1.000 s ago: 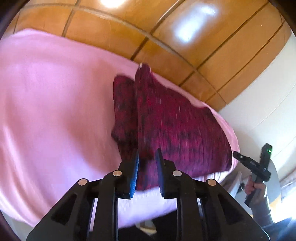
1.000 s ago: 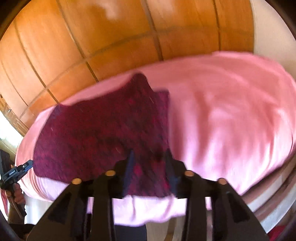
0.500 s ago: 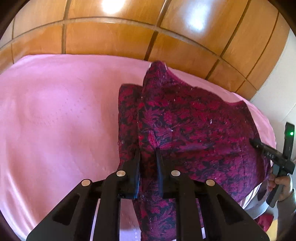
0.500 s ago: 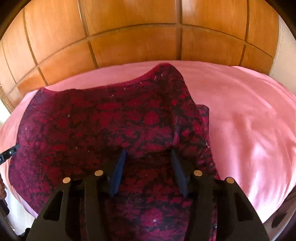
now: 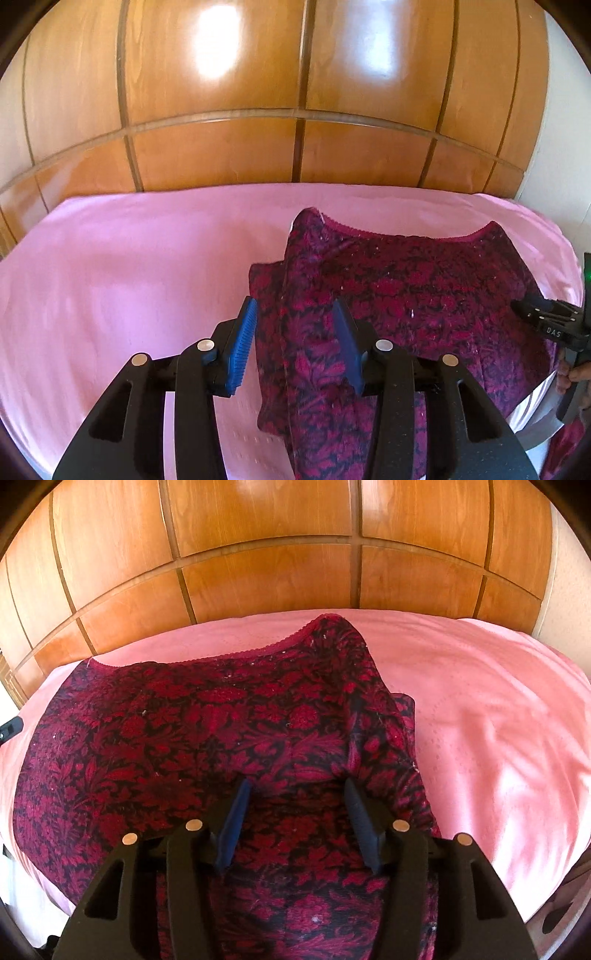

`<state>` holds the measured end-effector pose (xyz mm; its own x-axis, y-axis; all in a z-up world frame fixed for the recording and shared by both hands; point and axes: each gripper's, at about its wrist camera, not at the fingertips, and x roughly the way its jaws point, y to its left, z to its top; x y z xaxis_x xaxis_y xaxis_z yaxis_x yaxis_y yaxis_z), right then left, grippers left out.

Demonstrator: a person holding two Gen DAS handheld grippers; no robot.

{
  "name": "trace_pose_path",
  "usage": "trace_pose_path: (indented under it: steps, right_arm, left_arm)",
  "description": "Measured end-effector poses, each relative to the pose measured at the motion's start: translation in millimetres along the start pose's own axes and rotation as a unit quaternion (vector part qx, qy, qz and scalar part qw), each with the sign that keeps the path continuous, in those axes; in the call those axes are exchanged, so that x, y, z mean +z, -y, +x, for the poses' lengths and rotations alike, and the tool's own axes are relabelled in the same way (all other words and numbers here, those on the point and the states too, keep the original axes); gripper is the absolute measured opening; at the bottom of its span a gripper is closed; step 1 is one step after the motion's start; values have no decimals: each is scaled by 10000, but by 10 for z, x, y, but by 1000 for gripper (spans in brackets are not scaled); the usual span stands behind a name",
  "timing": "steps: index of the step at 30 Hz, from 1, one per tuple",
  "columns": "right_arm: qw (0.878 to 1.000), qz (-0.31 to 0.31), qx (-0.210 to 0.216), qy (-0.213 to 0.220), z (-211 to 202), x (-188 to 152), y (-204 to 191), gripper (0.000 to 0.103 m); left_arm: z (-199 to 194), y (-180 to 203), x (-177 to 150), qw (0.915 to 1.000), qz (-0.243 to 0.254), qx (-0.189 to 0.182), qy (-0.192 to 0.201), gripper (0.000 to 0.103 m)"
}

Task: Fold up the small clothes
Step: 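Grasp the sweater's folded edge with the left gripper while the right gripper grasps beside it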

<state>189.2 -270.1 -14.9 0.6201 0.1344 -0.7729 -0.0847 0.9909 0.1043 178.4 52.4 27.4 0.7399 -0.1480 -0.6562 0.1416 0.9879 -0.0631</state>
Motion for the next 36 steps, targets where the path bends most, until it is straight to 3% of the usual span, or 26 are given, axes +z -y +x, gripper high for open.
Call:
trace_pose_path:
  steps: [12,21,27,31,36]
  right_arm:
    - [9999,-4,-103,96,-90,144,-73,75]
    - [9997,2,-218,75,2,222,-6,78]
    - [9997,-1,-227,71,40,207,-13,79]
    - [9997,-15,-217,73,49,204,5,80]
    - [9998,27,-177,88,80,168,27,80]
  left_arm:
    - [312,-37,34,9992,222,-22,-328,42]
    - [449,-96,43,9987,181,-158,-447,42]
    - [487,-78,57,9984,212,-223,-484,29]
    - [499,-37,84,9985,250,-184,-444,14]
    - [592,-9,69,9985,243,20,-485,12]
